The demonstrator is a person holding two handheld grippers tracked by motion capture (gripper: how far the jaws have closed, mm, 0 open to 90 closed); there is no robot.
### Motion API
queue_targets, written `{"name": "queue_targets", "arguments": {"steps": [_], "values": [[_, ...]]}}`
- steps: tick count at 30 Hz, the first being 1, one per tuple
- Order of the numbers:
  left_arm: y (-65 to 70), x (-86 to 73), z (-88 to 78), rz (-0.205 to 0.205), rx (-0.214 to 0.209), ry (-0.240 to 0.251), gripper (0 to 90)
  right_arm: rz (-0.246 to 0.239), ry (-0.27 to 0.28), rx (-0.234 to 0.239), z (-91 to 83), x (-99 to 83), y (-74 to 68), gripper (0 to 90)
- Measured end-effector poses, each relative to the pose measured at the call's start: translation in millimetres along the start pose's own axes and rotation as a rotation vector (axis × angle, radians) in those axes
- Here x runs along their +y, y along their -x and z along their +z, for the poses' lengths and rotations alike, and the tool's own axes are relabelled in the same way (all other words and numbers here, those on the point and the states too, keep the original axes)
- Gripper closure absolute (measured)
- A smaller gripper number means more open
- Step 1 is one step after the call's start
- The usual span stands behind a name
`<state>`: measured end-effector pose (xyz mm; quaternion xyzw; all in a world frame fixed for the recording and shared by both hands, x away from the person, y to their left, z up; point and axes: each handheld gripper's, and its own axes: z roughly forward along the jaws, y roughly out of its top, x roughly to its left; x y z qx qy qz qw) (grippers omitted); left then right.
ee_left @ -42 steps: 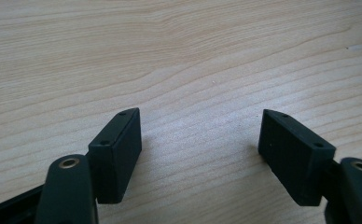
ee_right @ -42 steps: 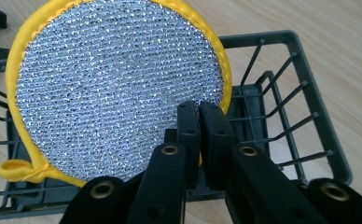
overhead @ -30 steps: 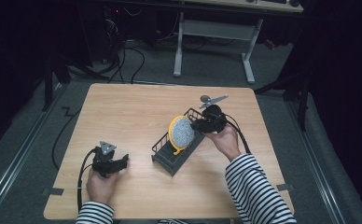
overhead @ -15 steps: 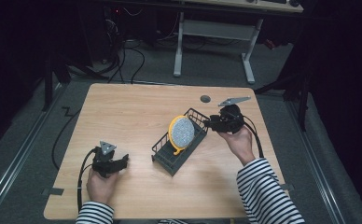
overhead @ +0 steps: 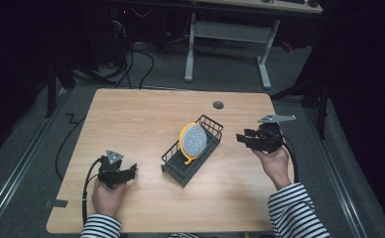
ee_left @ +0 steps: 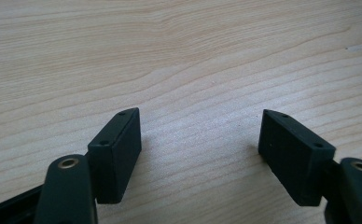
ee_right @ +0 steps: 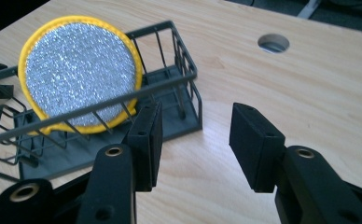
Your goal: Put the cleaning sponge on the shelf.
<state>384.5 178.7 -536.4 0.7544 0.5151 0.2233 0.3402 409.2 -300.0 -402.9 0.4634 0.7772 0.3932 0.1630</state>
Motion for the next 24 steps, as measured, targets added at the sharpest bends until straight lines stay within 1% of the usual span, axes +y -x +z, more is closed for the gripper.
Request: {"name": "queue_targets", "arguments": {"steps": [2, 3, 4, 5, 6, 7, 8, 10, 11, 13, 14, 15, 16, 17, 18, 20, 21, 24], "values": [[-0.1, 0.0, 0.0, -0.001, -0.001, 0.0, 30.6, 0.008, 0.002, -0.012, -3.7, -7.5, 3.1, 54.8], [-0.1, 0.0, 0.0, -0.001, -0.001, 0.0, 30.7, 0.017, 0.013, -0.014, -5.8, -11.8, 4.5, 54.7], [-0.1, 0.0, 0.0, -0.001, -0.001, 0.0, 30.7, 0.028, 0.011, -0.012, -7.1, -15.5, 6.0, 54.4], [-0.1, 0.0, 0.0, -0.001, -0.001, 0.0, 30.7, 0.025, 0.006, -0.024, -8.1, -19.1, 6.7, 54.3], [-0.1, 0.0, 0.0, -0.001, -0.001, 0.0, 30.7, 0.018, 0.014, -0.036, -9.2, -23.7, 6.8, 54.3], [-0.1, 0.0, 0.0, -0.001, -0.001, 0.0, 30.7, 0.026, 0.018, -0.034, -9.4, -29.3, 7.6, 53.1], [-0.1, 0.0, 0.0, -0.001, -0.001, 0.0, 30.7, 0.027, 0.014, -0.043, -8.2, -35.8, 8.1, 52.0], [-0.1, 0.0, 0.0, -0.001, -0.001, 0.0, 30.6, 0.01, 0.002, -0.088, -1.9, -54.2, 8.4, 50.5], [-0.2, 0.0, 0.0, 0.0, -0.001, 0.0, 30.7, 0.019, -0.014, -0.1, 4.0, -65.2, 10.2, 49.9], [-0.1, 0.0, 0.0, -0.001, -0.001, 0.0, 30.6, 0.061, -0.039, -0.103, 16.7, -89.1, 16.3, 48.2], [-0.1, 0.0, 0.0, 0.0, -0.001, 0.0, 30.6, 0.072, -0.047, -0.123, 22.7, -100.3, 18.6, 46.2], [-0.1, 0.0, 0.0, -0.001, -0.001, 0.0, 30.6, 0.074, -0.055, -0.154, 27.6, -110.2, 20.1, 44.7], [-0.1, 0.0, 0.0, -0.001, -0.001, 0.0, 30.6, 0.073, -0.059, -0.181, 31.6, -118.8, 21.6, 43.5], [-0.1, 0.0, 0.0, 0.0, -0.001, 0.0, 30.6, 0.077, -0.063, -0.195, 34.8, -126.2, 23.2, 42.2], [0.0, 0.0, 0.0, 0.0, -0.001, 0.0, 30.6, 0.064, -0.037, -0.214, 36.0, -132.9, 23.8, 41.4], [0.0, 0.0, 0.0, 0.0, 0.0, 0.0, 30.5, 0.055, -0.043, -0.242, 34.4, -134.5, 23.0, 40.9], [0.0, -0.1, 0.0, 0.0, 0.0, 0.0, 30.6, 0.045, -0.048, -0.248, 34.6, -134.5, 21.9, 40.2], [0.0, 0.0, 0.0, 0.0, 0.0, 0.0, 30.6, 0.047, -0.048, -0.251, 34.8, -134.5, 21.9, 39.4]]}}
